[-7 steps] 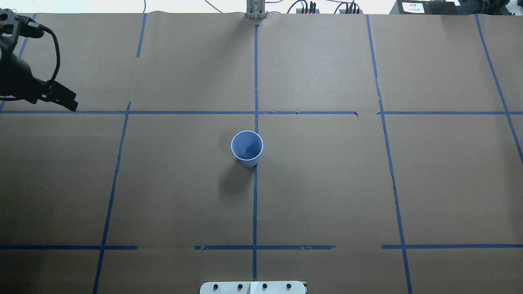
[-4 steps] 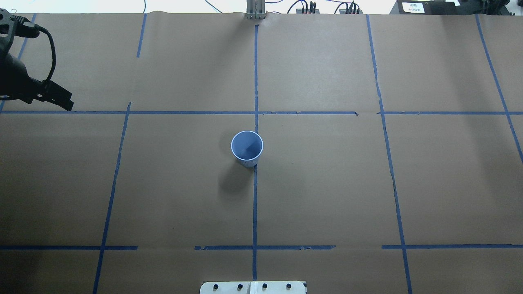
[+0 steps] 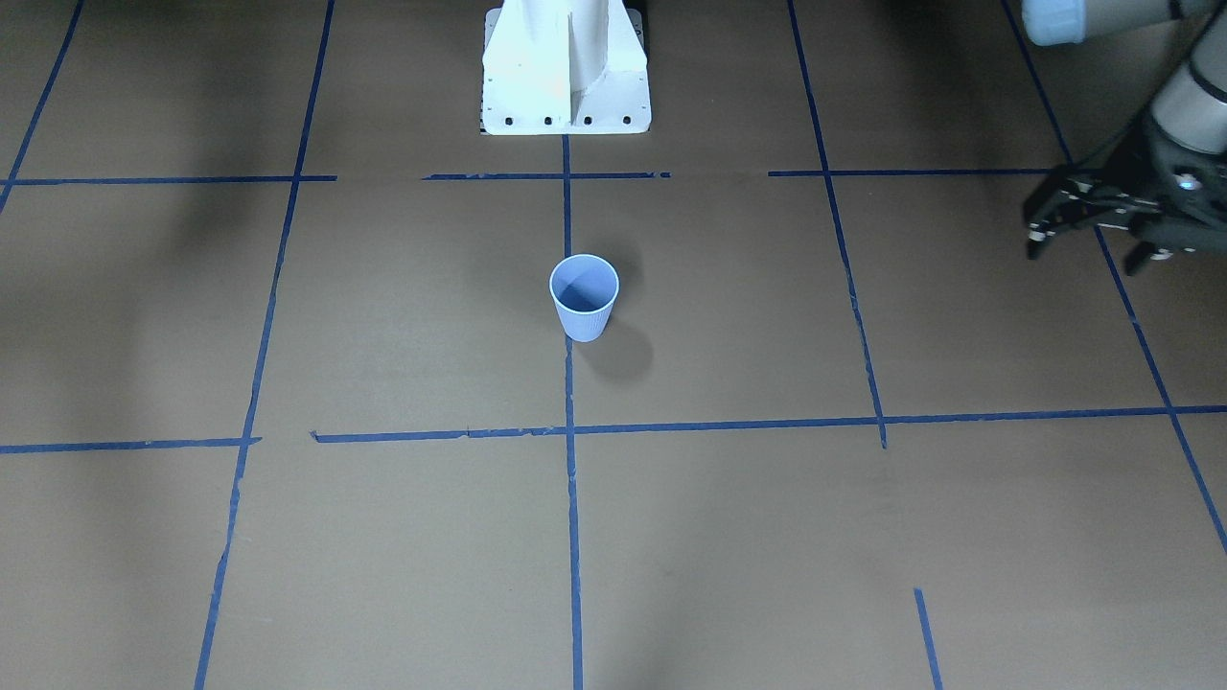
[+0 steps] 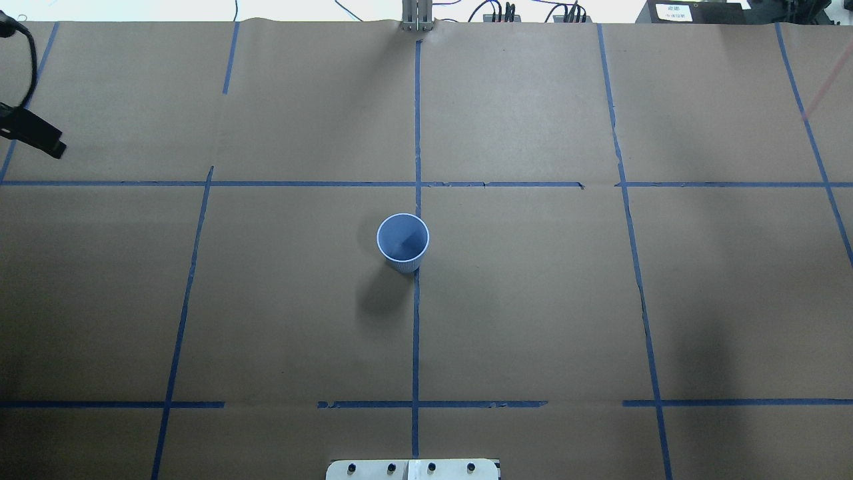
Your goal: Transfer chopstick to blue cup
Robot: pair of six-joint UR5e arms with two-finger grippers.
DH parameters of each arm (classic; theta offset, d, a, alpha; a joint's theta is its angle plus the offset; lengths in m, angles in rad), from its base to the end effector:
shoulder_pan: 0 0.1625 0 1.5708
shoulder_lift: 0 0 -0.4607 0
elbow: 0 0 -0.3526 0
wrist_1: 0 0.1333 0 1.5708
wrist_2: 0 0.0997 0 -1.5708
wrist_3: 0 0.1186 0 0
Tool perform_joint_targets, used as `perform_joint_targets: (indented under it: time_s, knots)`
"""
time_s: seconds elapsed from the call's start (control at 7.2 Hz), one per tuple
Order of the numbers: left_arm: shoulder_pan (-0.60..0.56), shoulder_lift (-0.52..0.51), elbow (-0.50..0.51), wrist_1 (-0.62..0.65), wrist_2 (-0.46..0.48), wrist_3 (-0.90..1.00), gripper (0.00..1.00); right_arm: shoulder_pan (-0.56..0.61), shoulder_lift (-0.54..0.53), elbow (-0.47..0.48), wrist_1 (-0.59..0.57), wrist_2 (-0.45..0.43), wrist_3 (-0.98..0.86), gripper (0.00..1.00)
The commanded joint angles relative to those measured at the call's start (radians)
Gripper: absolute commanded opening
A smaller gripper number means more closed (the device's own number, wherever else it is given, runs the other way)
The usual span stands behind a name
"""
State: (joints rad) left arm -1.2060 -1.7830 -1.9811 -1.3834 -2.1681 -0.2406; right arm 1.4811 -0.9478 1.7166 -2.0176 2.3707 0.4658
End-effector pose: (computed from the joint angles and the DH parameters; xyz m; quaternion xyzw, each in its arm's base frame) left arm 0.1216 -0.5051 0.4542 0.1113 0.3357 0.1213 0.9275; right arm -0.0096 -0.6447 0.3383 0.0366 -0.4101 0.1086 0.9048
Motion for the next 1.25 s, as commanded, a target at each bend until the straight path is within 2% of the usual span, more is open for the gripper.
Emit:
perform_joint_targets:
  time_s: [0.0, 0.14, 0.28, 0.42, 0.69, 0.97, 1.11]
  knots:
    - [-0.128, 0.001, 0.112, 0.001, -0.004, 0.241, 1.0, -0.163, 0.122, 0.112, -0.004, -0.077, 0.26, 0.0]
    - [-0.171, 0.014, 0.18, 0.0, -0.031, 0.342, 1.0, -0.238, 0.168, 0.15, -0.004, -0.124, 0.355, 0.0]
    - [-0.19, 0.043, 0.211, -0.015, -0.086, 0.395, 1.0, -0.333, 0.241, 0.159, -0.003, -0.218, 0.46, 0.0]
    - [-0.191, 0.048, 0.215, -0.016, -0.088, 0.399, 1.0, -0.458, 0.32, 0.158, -0.003, -0.351, 0.566, 0.0]
    - [-0.193, 0.06, 0.216, -0.016, -0.09, 0.4, 1.0, -0.688, 0.395, 0.143, -0.001, -0.592, 0.687, 0.0]
    - [-0.193, 0.071, 0.216, -0.016, -0.09, 0.4, 1.0, -0.816, 0.414, 0.091, 0.002, -0.724, 0.7, 0.0]
    - [-0.191, 0.076, 0.219, -0.016, -0.09, 0.4, 1.0, -0.832, 0.44, 0.048, 0.022, -0.735, 0.7, 0.0]
